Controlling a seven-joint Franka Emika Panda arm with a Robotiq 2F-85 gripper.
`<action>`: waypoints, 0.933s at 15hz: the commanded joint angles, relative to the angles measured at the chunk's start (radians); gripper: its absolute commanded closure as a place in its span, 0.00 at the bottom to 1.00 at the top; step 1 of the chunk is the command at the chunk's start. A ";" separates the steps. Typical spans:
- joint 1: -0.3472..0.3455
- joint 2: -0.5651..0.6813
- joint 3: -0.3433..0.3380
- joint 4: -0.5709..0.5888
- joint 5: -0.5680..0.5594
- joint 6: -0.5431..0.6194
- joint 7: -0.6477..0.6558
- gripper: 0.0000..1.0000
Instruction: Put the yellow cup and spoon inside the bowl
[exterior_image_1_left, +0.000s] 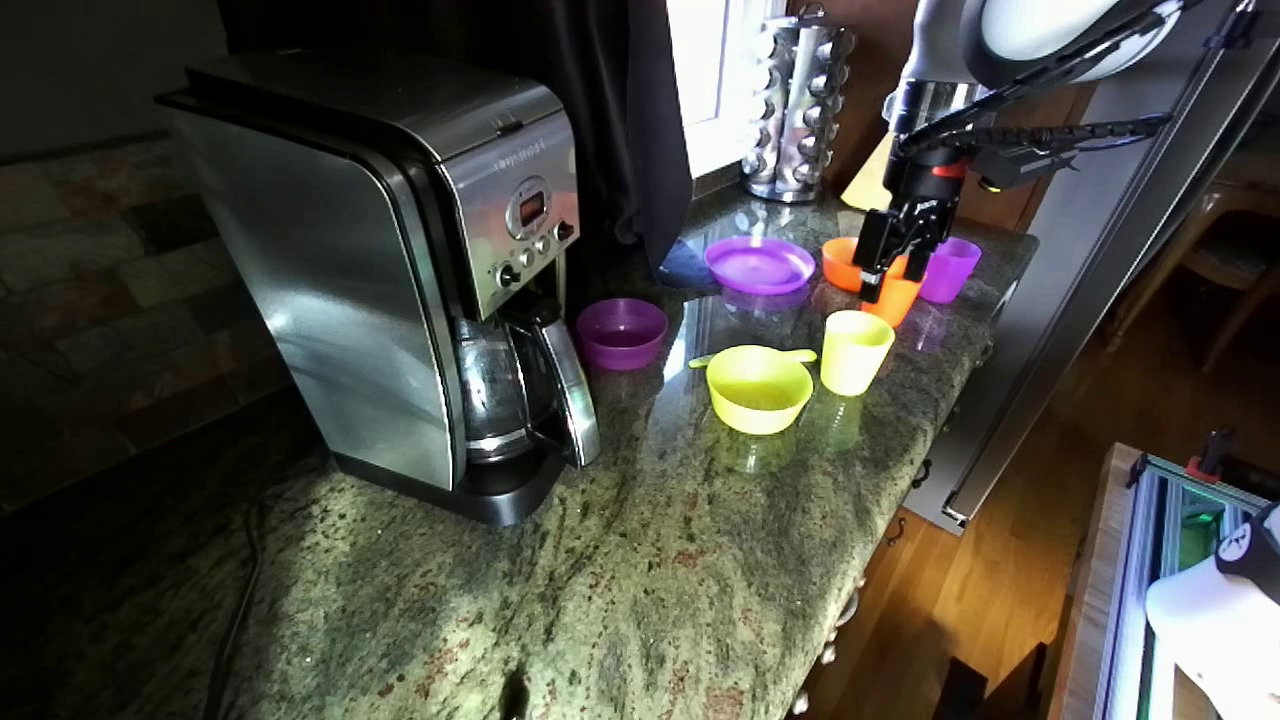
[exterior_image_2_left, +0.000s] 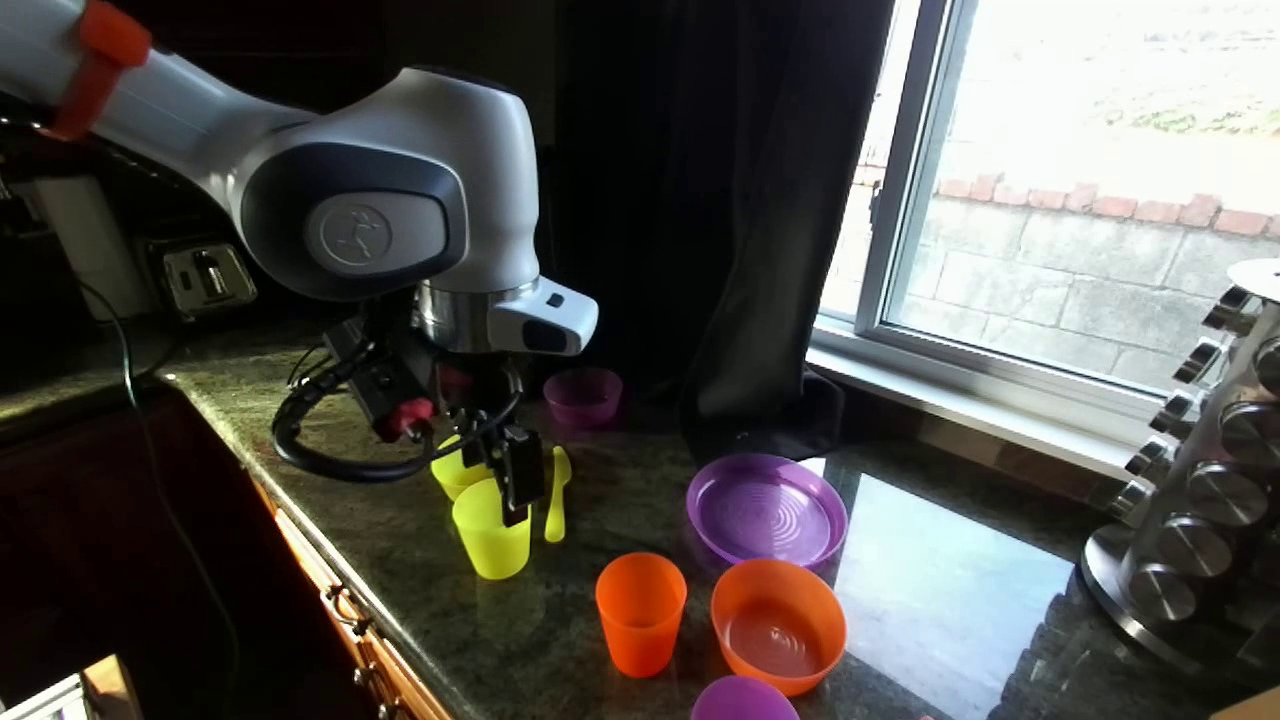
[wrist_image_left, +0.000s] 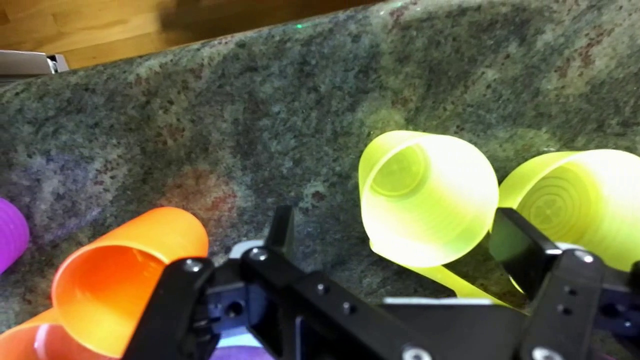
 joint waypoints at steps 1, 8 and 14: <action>-0.009 0.053 -0.011 -0.006 -0.015 0.024 -0.014 0.00; -0.012 0.134 -0.008 0.005 -0.022 0.033 -0.002 0.23; -0.008 0.173 -0.004 0.014 -0.017 0.065 0.004 0.72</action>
